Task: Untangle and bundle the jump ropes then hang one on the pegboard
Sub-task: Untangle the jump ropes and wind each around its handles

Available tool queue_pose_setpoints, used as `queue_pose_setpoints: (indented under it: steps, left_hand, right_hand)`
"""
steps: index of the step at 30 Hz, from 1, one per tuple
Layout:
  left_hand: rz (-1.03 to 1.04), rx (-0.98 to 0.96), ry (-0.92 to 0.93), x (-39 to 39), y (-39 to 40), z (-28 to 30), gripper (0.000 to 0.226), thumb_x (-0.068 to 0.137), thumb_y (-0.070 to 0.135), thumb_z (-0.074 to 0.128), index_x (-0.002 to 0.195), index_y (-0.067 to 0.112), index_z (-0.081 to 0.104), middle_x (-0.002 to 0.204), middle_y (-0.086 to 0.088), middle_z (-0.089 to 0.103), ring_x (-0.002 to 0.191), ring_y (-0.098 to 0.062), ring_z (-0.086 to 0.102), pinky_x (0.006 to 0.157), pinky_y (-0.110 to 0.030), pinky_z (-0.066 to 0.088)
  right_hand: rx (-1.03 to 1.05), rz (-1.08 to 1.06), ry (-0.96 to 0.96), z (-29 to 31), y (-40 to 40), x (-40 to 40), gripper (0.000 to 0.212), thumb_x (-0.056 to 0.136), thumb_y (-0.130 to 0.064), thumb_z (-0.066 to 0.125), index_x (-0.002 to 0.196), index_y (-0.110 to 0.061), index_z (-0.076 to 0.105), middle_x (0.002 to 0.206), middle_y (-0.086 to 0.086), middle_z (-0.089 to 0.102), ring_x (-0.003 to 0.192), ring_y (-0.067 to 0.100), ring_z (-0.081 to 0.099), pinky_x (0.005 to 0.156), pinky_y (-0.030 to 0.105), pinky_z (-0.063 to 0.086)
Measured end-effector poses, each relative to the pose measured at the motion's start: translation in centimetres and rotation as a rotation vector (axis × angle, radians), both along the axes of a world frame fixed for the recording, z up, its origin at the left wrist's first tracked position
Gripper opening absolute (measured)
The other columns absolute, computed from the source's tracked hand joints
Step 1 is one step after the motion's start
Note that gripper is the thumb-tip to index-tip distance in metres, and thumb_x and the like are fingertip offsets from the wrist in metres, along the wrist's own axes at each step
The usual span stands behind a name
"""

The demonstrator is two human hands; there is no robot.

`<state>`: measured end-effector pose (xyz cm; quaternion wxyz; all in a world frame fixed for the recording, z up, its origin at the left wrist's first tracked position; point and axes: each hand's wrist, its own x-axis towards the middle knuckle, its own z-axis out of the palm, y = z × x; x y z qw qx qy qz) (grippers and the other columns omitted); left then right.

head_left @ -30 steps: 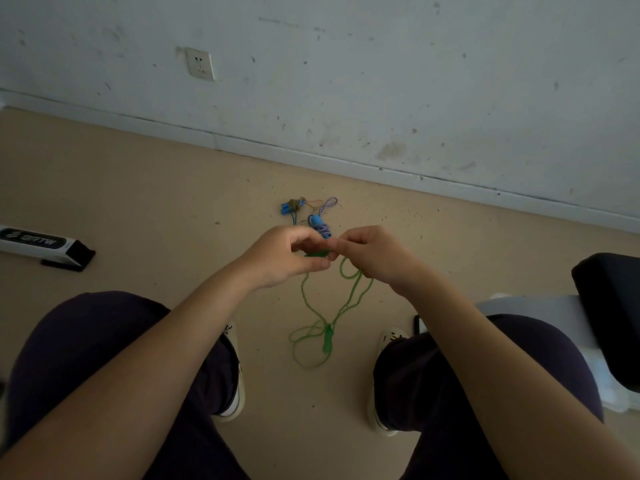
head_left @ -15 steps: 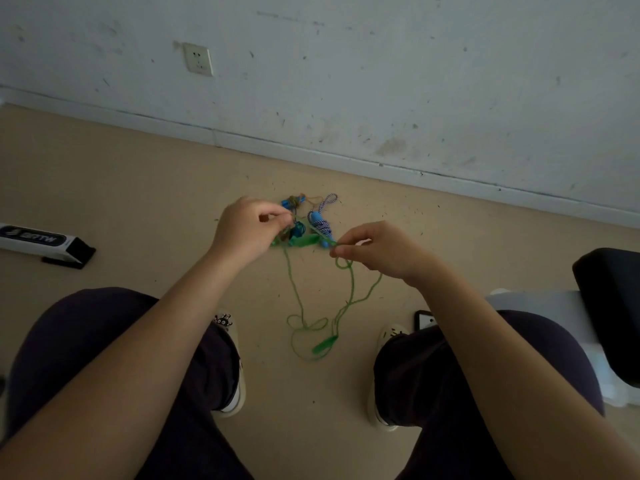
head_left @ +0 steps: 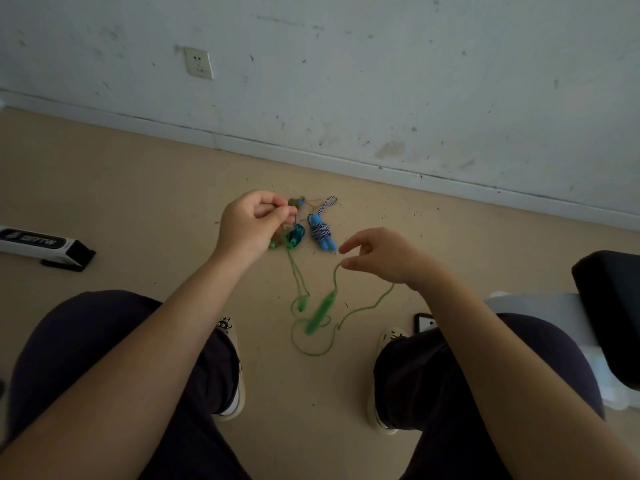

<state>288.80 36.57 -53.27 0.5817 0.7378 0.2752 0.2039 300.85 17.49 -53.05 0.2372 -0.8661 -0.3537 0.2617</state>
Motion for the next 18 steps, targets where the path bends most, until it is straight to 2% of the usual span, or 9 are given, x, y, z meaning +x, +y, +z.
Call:
queue_pose_setpoints:
  steps: [2, 5, 9, 12, 15, 18]
  left_hand:
    - [-0.056, -0.062, 0.004, 0.0, -0.2, 0.0, 0.011, 0.096, 0.006, 0.063, 0.106, 0.004, 0.066, 0.092, -0.002, 0.078, 0.084, -0.015, 0.075, 0.085, -0.036, 0.061]
    - [-0.232, -0.144, 0.010, 0.0, -0.9, -0.1, 0.013, 0.097, 0.006, 0.061, 0.109, 0.008, 0.066, 0.097, -0.003, 0.078, 0.090, -0.018, 0.075, 0.086, -0.036, 0.060]
    - [-0.421, -0.188, -0.009, 0.1, -1.3, -0.6, 0.026, 0.100, -0.002, 0.053, 0.122, 0.008, 0.062, 0.115, -0.002, 0.074, 0.104, -0.014, 0.072, 0.086, -0.027, 0.058]
    - [-0.475, -0.143, -0.032, 0.3, -1.5, -0.8, 0.029, 0.100, -0.001, 0.052, 0.124, 0.012, 0.063, 0.115, 0.002, 0.075, 0.110, -0.011, 0.069, 0.093, -0.025, 0.054]
    - [-0.482, -0.124, -0.039, 0.5, -1.5, -1.1, 0.029, 0.100, 0.006, 0.055, 0.121, 0.023, 0.065, 0.114, 0.006, 0.075, 0.112, -0.011, 0.068, 0.104, -0.032, 0.049]
    - [-0.446, -0.182, -0.013, 0.8, -1.8, -1.5, 0.032, 0.101, 0.023, 0.056, 0.129, 0.036, 0.059, 0.104, -0.004, 0.077, 0.107, -0.022, 0.071, 0.104, -0.043, 0.050]
  right_hand:
    - [0.013, -0.020, -0.018, 0.0, 0.1, 0.1, 0.017, 0.090, -0.028, 0.069, 0.104, -0.019, 0.073, 0.066, -0.017, 0.046, 0.057, -0.002, 0.042, 0.053, 0.011, 0.029]
    - [0.084, -0.029, 0.068, 0.0, 0.4, -0.3, 0.010, 0.092, -0.028, 0.067, 0.092, -0.019, 0.072, 0.060, -0.011, 0.062, 0.049, -0.004, 0.052, 0.055, 0.015, 0.037]
    - [0.256, -0.026, 0.106, -0.2, 1.1, -1.1, 0.007, 0.088, -0.031, 0.072, 0.092, -0.028, 0.068, 0.055, -0.012, 0.066, 0.043, -0.004, 0.050, 0.048, 0.008, 0.035]
    - [0.319, -0.049, 0.184, -0.4, 1.5, -1.6, 0.005, 0.089, -0.034, 0.071, 0.092, -0.030, 0.069, 0.050, -0.007, 0.063, 0.037, 0.000, 0.041, 0.041, 0.008, 0.031]
    - [0.358, -0.081, 0.232, -0.5, 1.8, -1.8, 0.011, 0.092, -0.030, 0.068, 0.087, -0.022, 0.073, 0.047, -0.005, 0.060, 0.038, 0.001, 0.043, 0.043, 0.008, 0.032]
    - [0.403, -0.085, 0.295, -0.1, 2.0, -1.9, 0.017, 0.096, -0.026, 0.062, 0.086, -0.016, 0.071, 0.049, -0.002, 0.060, 0.040, 0.003, 0.039, 0.043, 0.014, 0.032]
